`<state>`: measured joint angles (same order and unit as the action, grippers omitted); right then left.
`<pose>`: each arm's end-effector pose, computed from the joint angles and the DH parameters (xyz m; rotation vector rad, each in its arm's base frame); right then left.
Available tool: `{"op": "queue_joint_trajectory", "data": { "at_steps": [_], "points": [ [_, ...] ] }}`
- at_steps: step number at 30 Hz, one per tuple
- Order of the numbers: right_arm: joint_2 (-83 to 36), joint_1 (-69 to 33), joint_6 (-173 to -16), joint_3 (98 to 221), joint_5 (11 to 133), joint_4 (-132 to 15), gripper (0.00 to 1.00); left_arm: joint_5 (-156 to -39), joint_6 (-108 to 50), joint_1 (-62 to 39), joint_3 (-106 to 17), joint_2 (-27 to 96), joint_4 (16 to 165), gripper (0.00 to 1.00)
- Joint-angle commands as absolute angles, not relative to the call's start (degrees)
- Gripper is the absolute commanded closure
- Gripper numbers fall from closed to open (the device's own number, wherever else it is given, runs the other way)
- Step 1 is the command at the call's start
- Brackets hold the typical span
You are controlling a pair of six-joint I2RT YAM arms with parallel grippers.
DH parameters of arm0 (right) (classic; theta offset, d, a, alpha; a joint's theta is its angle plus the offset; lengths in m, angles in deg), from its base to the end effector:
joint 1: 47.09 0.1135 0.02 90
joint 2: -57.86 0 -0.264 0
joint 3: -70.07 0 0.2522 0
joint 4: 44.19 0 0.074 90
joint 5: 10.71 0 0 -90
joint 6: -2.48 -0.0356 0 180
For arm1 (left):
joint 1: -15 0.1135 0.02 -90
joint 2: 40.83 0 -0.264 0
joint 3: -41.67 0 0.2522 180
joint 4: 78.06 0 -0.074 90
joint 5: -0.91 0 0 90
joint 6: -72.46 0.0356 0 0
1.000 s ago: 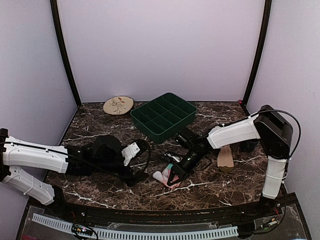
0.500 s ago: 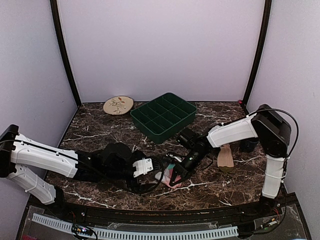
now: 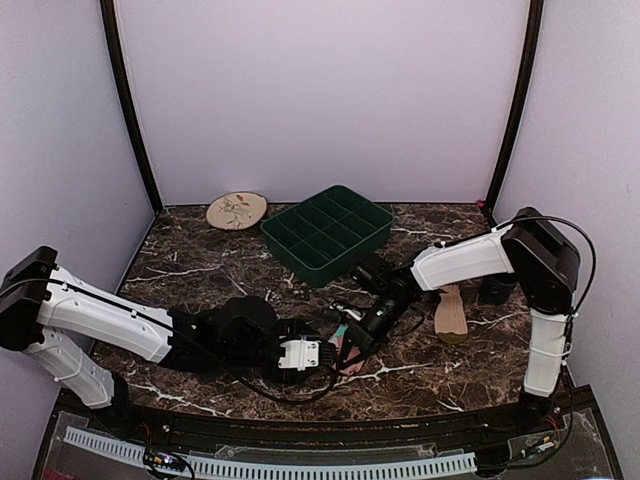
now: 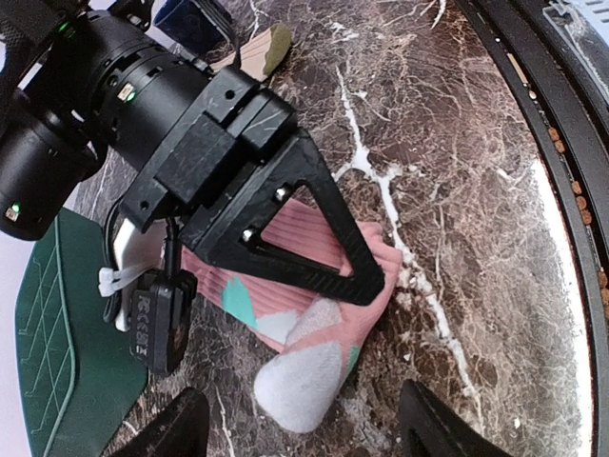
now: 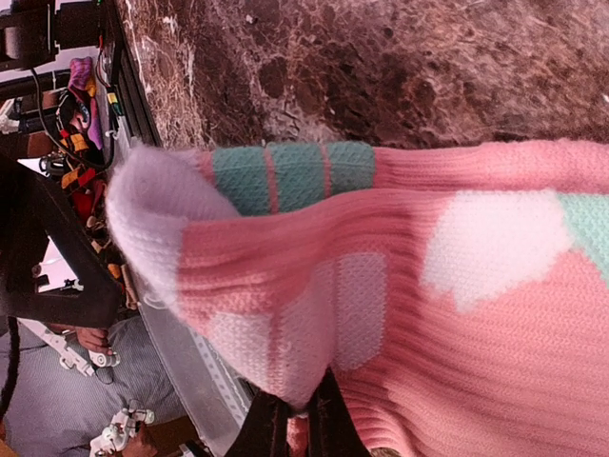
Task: Roll the socks
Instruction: Roll the sock at the center of the board.
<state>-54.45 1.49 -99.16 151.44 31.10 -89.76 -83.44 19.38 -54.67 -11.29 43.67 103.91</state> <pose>0.2178 0.2870 0.1330 0.9774 -2.4815 -1.1884 0.1092 -0.2846 0.1904 1.6417 1.2989 -0.2445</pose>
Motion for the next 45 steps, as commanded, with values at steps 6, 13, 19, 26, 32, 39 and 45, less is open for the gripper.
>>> {"op": "queue_joint_trajectory", "data": {
  "at_steps": [6, 13, 19, 26, 32, 39, 45],
  "points": [
    [-53.9, 1.0, -97.1, 152.4, 31.0, -92.4, 1.00, -84.0, 23.2, -55.3, -15.3, 48.4, 103.7, 0.29],
    [-53.7, 1.0, -96.2, 152.4, 30.9, -93.2, 1.00, -82.9, 23.5, -55.3, -17.3, 51.7, 102.8, 0.30],
    [-53.2, 1.0, -95.5, 152.2, 30.7, -93.8, 1.00, -82.4, 23.3, -55.3, -18.8, 53.5, 101.1, 0.34],
    [-52.8, 0.9, -95.3, 151.6, 30.5, -93.7, 1.00, -80.4, 23.5, -55.2, -19.5, 55.5, 100.7, 0.35],
    [-52.2, 0.9, -95.4, 150.7, 30.2, -93.6, 1.00, -80.5, 22.8, -53.5, -20.2, 56.0, 99.2, 0.47],
    [-52.3, 0.9, -95.5, 150.6, 30.1, -94.0, 1.00, -82.2, 23.1, -51.4, -20.3, 55.7, 98.8, 0.61],
    [-52.9, 1.0, -95.4, 151.1, 30.1, -94.4, 1.00, -86.9, 22.7, -50.6, -20.7, 54.8, 96.1, 0.72]
  ]
}}
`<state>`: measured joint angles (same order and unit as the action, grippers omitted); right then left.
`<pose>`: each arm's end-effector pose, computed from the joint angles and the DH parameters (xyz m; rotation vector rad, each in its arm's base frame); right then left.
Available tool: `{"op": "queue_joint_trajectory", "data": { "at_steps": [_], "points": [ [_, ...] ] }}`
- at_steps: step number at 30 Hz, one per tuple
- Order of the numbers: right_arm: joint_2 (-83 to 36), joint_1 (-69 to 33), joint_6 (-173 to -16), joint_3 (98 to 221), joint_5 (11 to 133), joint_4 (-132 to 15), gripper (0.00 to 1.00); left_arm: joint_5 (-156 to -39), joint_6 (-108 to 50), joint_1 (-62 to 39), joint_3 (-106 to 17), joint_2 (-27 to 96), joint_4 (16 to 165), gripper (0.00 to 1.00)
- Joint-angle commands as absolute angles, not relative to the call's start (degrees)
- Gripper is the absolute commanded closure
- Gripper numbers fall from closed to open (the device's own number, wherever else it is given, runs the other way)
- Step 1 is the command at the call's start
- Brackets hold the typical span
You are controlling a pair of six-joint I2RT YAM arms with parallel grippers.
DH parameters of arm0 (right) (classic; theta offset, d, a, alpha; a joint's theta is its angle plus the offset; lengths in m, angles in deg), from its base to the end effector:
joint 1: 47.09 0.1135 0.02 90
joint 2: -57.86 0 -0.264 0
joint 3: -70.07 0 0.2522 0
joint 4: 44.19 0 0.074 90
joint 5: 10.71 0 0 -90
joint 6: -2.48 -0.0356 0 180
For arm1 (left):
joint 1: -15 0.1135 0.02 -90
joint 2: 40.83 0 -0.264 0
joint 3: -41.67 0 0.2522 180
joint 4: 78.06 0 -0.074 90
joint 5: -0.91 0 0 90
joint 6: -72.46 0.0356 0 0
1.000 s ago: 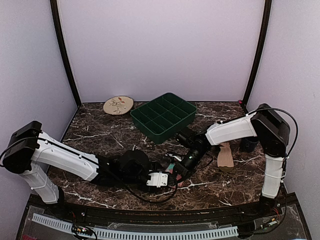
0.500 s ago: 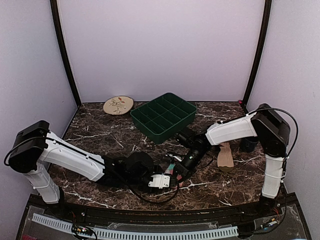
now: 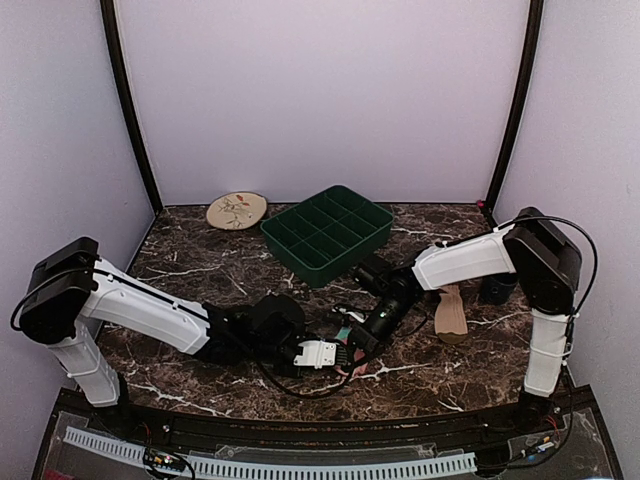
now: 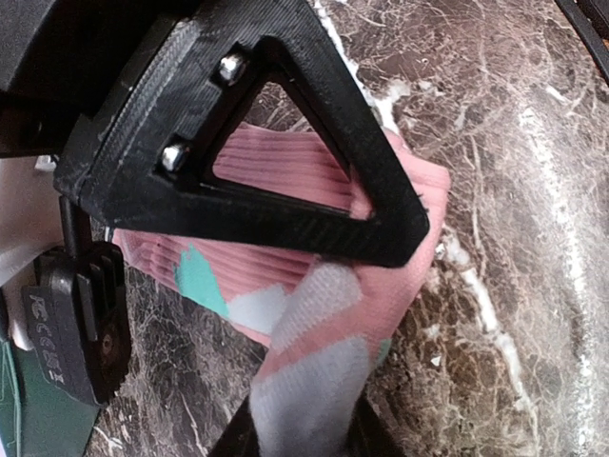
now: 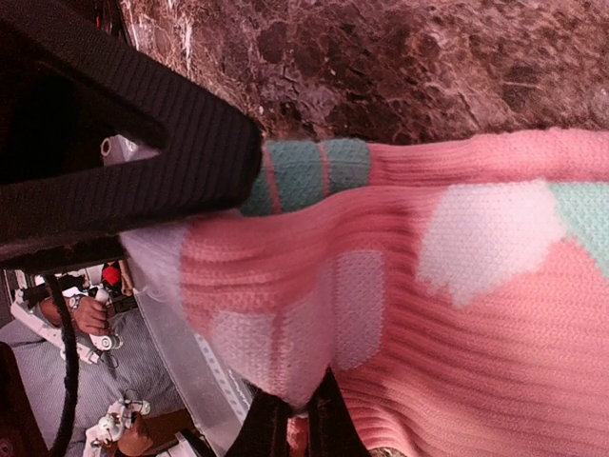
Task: Roll the socks
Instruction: Roll the sock at the center of the board.
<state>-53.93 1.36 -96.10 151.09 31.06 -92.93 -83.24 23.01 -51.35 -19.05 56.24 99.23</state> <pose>0.2139 0.2814 0.1335 1.0076 -2.4583 -1.1605 0.1399 -0.3105 0.1571 1.7755 1.3844 -0.1272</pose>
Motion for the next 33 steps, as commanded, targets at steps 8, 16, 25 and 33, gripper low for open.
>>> {"op": "queue_joint_trajectory", "data": {
  "at_steps": [8, 16, 25, 33],
  "points": [
    [-54.1, 0.9, -95.3, 152.4, 29.9, -95.2, 1.00, -92.2, 22.2, -49.9, -23.4, 54.8, 90.8, 0.92],
    [-54.4, 0.9, -95.6, 153.6, 31.3, -96.1, 0.96, -99.3, 21.0, -49.3, -28.4, 55.9, 82.2, 1.00],
    [-52.8, 0.9, -97.4, 153.5, 36.0, -96.1, 0.75, -104.6, 18.3, -49.3, -32.7, 60.0, 75.3, 1.00],
    [-48.3, 0.4, -102.8, 146.8, 35.5, -89.6, 0.58, -106.9, 16.3, -48.3, -32.5, 60.9, 75.6, 1.00]
  ]
}}
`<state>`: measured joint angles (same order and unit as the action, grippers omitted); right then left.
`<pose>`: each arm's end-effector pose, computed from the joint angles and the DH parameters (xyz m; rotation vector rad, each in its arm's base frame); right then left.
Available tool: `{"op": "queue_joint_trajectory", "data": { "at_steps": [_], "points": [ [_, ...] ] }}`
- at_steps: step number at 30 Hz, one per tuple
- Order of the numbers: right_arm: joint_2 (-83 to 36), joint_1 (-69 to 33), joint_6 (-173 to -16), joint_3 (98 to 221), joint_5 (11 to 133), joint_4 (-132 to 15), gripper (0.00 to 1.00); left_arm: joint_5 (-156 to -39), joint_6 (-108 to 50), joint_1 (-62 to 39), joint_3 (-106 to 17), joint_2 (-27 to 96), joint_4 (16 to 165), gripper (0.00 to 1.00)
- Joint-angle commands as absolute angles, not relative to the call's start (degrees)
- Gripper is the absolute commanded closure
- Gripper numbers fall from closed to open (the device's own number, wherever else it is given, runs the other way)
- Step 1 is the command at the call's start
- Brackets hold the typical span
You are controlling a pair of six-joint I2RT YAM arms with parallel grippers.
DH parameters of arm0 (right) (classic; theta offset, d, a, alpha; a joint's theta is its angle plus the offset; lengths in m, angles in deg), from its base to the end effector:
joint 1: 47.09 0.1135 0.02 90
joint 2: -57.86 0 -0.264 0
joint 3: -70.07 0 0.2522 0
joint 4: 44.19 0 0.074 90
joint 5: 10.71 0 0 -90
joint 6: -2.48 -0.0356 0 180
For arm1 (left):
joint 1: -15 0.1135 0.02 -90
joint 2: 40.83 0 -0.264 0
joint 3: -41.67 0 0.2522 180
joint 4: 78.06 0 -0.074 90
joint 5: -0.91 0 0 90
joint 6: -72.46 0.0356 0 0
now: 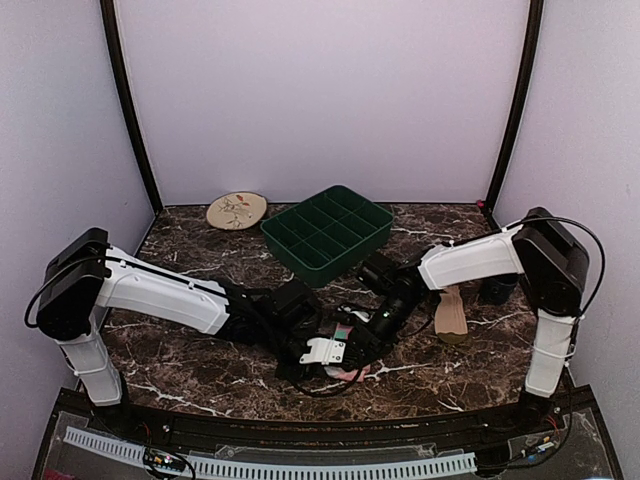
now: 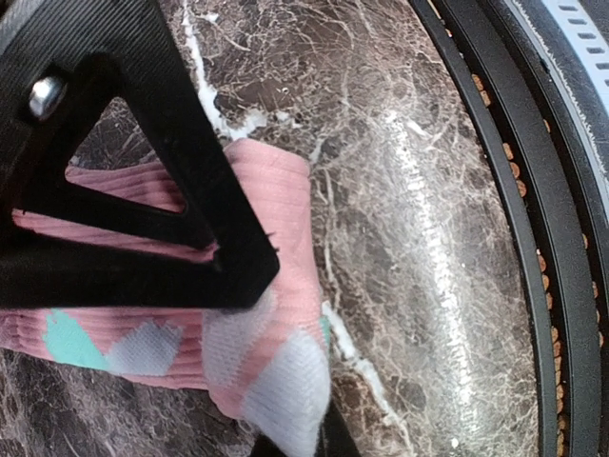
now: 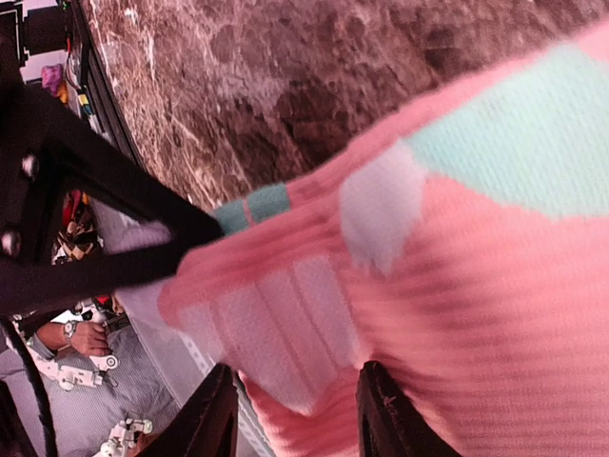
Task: Roll the socks
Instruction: Roll the sock at the center of the board.
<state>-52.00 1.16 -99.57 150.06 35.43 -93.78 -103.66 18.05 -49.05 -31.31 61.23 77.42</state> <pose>0.2124 0.2750 0.1382 0.9376 -2.5446 -1.0690 0.1494 -0.3276 0.1618 2.0083 1.5563 -0.5197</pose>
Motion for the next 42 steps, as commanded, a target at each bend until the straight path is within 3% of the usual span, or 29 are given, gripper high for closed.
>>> {"op": "queue_joint_trajectory", "data": {
  "at_steps": [1, 13, 30, 42],
  "points": [
    [-47.6, 0.4, -103.4, 146.3, 35.7, -89.1, 0.57, -107.2, 16.1, -48.1, -32.8, 61.0, 75.2, 1.00],
    [-38.9, -0.6, -110.8, 138.2, 40.9, -82.6, 0.56, -111.0, 14.5, -46.1, -37.7, 64.1, 71.7, 1.00],
    [-25.6, -0.1, -114.1, 130.6, 60.7, -80.5, 0.55, -118.3, 12.4, -44.3, -42.4, 68.8, 67.6, 1.00],
    [-18.0, 12.8, -114.4, 126.6, 84.3, -82.7, 0.56, -123.8, 10.7, -41.2, -48.5, 73.2, 63.6, 1.00]
  ]
}}
